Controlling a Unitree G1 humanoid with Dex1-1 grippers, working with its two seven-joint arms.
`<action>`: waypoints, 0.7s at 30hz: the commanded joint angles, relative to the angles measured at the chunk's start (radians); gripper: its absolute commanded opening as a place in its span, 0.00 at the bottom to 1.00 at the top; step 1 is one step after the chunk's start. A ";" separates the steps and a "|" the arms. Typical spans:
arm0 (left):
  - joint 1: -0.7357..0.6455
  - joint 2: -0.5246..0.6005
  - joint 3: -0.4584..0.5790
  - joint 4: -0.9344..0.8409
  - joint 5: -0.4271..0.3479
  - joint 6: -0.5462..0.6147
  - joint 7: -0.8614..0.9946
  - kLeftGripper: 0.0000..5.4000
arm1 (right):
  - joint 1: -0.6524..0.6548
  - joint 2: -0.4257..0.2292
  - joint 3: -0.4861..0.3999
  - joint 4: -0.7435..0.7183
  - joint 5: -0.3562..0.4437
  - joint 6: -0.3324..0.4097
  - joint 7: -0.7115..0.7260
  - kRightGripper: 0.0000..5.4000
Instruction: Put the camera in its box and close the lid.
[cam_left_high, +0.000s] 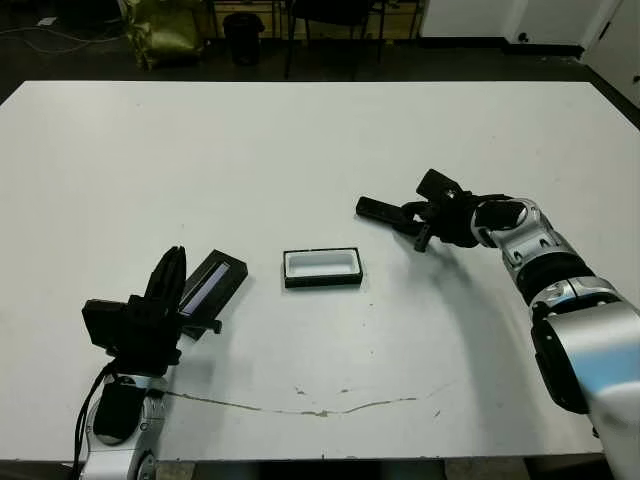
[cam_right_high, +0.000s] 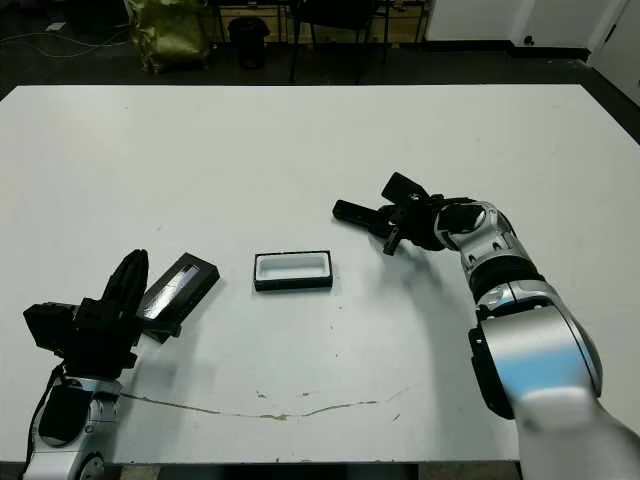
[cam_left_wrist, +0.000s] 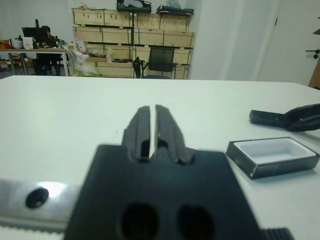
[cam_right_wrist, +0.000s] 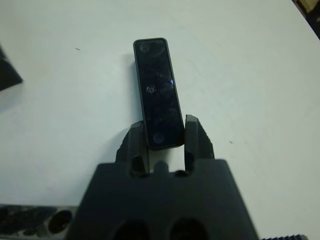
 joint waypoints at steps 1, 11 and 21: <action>0.010 0.007 0.002 0.007 0.008 0.017 0.007 0.00 | 0.068 0.024 -0.035 0.044 0.030 0.092 0.090 0.07; 0.014 0.007 0.003 0.001 0.014 0.021 0.011 0.00 | 0.012 -0.028 -0.162 -0.038 0.173 0.020 0.282 0.07; 0.014 0.006 0.000 0.002 0.000 0.027 0.009 0.00 | -0.009 -0.031 -0.165 -0.267 0.260 0.115 0.536 0.07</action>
